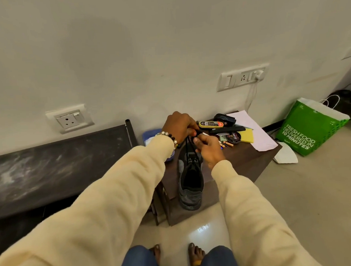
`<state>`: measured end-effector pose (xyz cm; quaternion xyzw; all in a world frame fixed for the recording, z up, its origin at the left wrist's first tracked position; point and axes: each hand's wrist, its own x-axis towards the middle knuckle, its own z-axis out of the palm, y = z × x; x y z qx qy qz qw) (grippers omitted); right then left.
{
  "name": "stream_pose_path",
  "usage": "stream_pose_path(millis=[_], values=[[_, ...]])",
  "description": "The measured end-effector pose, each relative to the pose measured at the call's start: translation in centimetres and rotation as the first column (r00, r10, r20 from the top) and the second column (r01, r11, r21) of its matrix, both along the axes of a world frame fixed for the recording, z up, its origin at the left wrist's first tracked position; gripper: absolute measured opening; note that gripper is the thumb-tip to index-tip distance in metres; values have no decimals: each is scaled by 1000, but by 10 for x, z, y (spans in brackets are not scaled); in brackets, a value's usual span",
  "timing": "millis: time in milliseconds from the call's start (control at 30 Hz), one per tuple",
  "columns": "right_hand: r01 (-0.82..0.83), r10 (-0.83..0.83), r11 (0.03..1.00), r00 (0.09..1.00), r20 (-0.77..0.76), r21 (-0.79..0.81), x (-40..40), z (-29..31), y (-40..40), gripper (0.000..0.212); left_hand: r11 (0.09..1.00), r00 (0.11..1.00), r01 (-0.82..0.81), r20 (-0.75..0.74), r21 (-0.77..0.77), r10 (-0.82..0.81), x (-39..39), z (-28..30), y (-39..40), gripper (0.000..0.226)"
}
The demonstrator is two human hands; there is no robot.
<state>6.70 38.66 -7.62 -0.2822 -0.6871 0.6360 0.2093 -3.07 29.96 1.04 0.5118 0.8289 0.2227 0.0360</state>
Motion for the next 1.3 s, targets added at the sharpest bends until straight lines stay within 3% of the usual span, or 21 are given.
stream_pose_path(millis=[233,467,533,600,700,733,867,1033,1200,1300], values=[[-123,121,987,992,-27,-101,-4,-2,-10,17,997,999,39,-31,-71,-41,-10,0,0,23],[-280,294,953,947,126,-118,-8,8,3,18,1000,999,-10,32,-5,10,-16,-9,-9,22],[-312,312,950,931,188,-32,-10,14,12,21,994,989,-98,117,57,90,-17,-18,-12,20],[-367,309,920,895,321,138,-14,22,21,25,966,934,-232,305,118,187,-16,-32,-13,15],[-494,196,764,791,580,415,-16,34,29,24,905,720,-406,655,128,230,-8,-59,-11,16],[-517,165,721,775,610,462,-16,37,29,20,901,677,-420,698,106,234,-6,-70,-9,18],[-510,70,644,781,620,570,-12,28,35,19,909,652,-415,708,36,270,5,-106,0,12],[-333,65,792,879,473,511,-9,21,40,23,916,557,-398,806,51,197,20,-120,12,20],[-116,1,945,936,352,305,-10,15,35,18,895,236,-429,972,126,-24,27,-115,11,22],[33,-50,996,971,235,77,-7,5,33,18,899,280,-416,960,135,-15,24,-112,8,18]])
